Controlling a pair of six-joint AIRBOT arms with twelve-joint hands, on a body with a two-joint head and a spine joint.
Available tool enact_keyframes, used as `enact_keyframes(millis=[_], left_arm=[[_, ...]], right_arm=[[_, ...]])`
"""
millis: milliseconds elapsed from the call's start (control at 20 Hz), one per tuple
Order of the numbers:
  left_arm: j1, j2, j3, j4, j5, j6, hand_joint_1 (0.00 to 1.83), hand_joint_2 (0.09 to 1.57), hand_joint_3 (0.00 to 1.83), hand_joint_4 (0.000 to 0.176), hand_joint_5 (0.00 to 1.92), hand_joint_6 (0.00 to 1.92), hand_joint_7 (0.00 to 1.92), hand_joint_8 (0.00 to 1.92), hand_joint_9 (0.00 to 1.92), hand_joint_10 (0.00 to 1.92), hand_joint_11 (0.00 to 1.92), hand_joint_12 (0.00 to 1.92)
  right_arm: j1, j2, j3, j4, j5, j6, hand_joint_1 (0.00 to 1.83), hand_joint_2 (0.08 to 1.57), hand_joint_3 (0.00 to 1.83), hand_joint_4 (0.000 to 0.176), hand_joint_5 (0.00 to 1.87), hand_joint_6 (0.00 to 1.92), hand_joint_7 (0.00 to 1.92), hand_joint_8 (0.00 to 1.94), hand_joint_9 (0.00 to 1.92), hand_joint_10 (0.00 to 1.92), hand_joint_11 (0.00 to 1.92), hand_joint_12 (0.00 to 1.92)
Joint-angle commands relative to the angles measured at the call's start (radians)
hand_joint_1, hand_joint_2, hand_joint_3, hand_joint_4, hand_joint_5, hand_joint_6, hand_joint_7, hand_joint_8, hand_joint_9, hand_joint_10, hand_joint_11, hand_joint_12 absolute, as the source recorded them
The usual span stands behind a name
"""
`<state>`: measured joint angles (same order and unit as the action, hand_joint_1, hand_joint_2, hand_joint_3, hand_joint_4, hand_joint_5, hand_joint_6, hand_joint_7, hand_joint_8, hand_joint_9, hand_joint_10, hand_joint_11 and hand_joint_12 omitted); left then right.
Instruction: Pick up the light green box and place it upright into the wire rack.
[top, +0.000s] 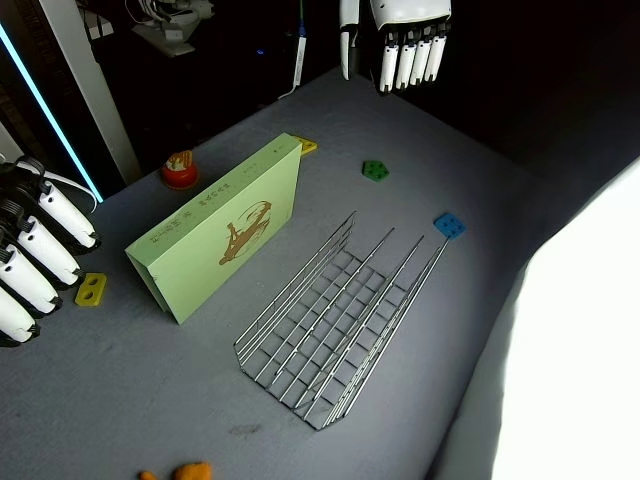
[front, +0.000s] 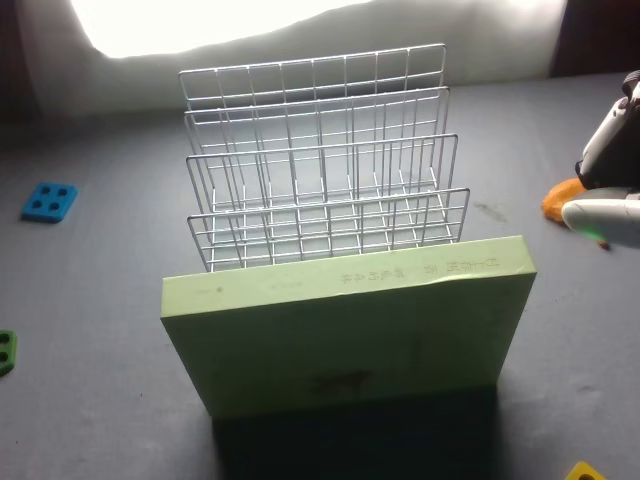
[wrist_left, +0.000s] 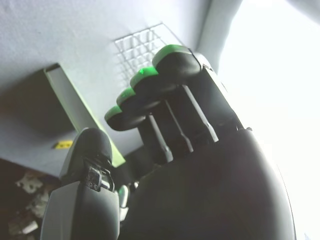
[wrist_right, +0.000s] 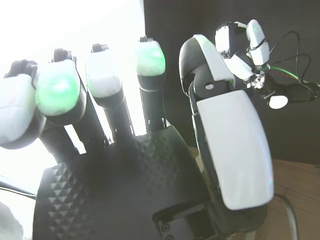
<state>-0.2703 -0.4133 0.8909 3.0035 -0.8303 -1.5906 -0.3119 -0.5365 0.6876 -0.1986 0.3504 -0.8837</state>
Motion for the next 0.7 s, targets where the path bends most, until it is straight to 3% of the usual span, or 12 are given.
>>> enact_keyframes(millis=[0,50,100,150,300,350,400,450,600,650], left_arm=[[-0.013,0.004,-0.006,0.008,0.085,0.003,0.13,1.12,0.17,0.013,0.21,0.14,0.23,0.07,0.19,0.15,0.00,0.87],[-0.013,0.004,-0.010,0.008,0.085,0.003,0.10,1.19,0.02,0.003,0.27,0.03,0.25,0.01,0.22,0.04,0.00,0.82],[-0.013,0.004,-0.012,0.008,0.085,0.003,0.11,1.19,0.01,0.000,0.30,0.03,0.26,0.01,0.23,0.03,0.00,0.81],[-0.013,0.005,-0.013,0.008,0.085,0.003,0.05,1.17,0.00,0.004,0.32,0.02,0.29,0.01,0.25,0.03,0.00,0.79],[-0.005,0.007,-0.016,0.008,0.085,0.003,0.00,1.14,0.00,0.024,0.27,0.00,0.23,0.00,0.24,0.01,0.00,0.62],[-0.002,0.008,-0.017,0.008,0.085,0.003,0.00,1.14,0.00,0.018,0.27,0.00,0.21,0.00,0.23,0.00,0.00,0.59],[0.001,0.009,-0.019,0.008,0.085,0.003,0.00,1.14,0.00,0.009,0.27,0.00,0.20,0.00,0.22,0.00,0.00,0.58],[0.005,0.011,-0.022,0.008,0.085,0.003,0.00,1.14,0.00,0.011,0.26,0.00,0.18,0.00,0.19,0.00,0.00,0.53],[0.018,0.014,-0.027,0.008,0.085,0.003,0.00,1.13,0.00,0.017,0.27,0.01,0.31,0.02,0.32,0.03,0.00,0.60],[0.020,0.014,-0.027,0.008,0.085,0.002,0.00,1.13,0.00,0.017,0.27,0.01,0.32,0.01,0.31,0.02,0.00,0.57]], right_arm=[[0.015,0.004,0.000,0.012,0.105,-0.006,0.14,0.99,0.28,0.000,0.04,0.12,0.05,0.08,0.02,0.08,0.00,0.11],[0.014,0.003,0.000,0.012,0.105,-0.008,0.09,1.11,0.06,0.000,0.06,0.03,0.07,0.01,0.05,0.02,0.02,0.03],[0.014,0.002,0.000,0.012,0.105,-0.008,0.09,1.14,0.00,0.000,0.07,0.00,0.09,0.00,0.08,0.01,0.00,0.16],[0.014,0.002,0.000,0.012,0.105,-0.008,0.09,1.13,0.00,0.000,0.07,0.00,0.10,0.00,0.09,0.01,0.00,0.15],[0.015,0.002,0.000,0.012,0.107,-0.009,0.16,1.11,0.00,0.000,0.17,0.02,0.23,0.01,0.18,0.02,0.00,0.41],[0.015,0.001,0.001,0.014,0.109,-0.015,0.18,1.11,0.00,0.000,0.17,0.01,0.24,0.01,0.19,0.02,0.00,0.40],[0.015,-0.004,0.000,0.055,0.110,-0.059,0.25,1.10,0.00,0.000,0.16,0.01,0.24,0.00,0.21,0.02,0.00,0.47],[0.015,-0.019,0.000,0.155,0.103,-0.167,0.22,1.10,0.00,0.000,0.18,0.01,0.24,0.00,0.22,0.02,0.00,0.59],[0.013,-0.080,0.001,0.488,0.085,-0.500,0.15,1.12,0.00,0.000,0.21,0.01,0.24,0.00,0.21,0.01,0.00,0.53],[0.013,-0.090,0.001,0.502,0.085,-0.517,0.15,1.12,0.00,0.000,0.19,0.00,0.22,0.00,0.19,0.00,0.00,0.53]])
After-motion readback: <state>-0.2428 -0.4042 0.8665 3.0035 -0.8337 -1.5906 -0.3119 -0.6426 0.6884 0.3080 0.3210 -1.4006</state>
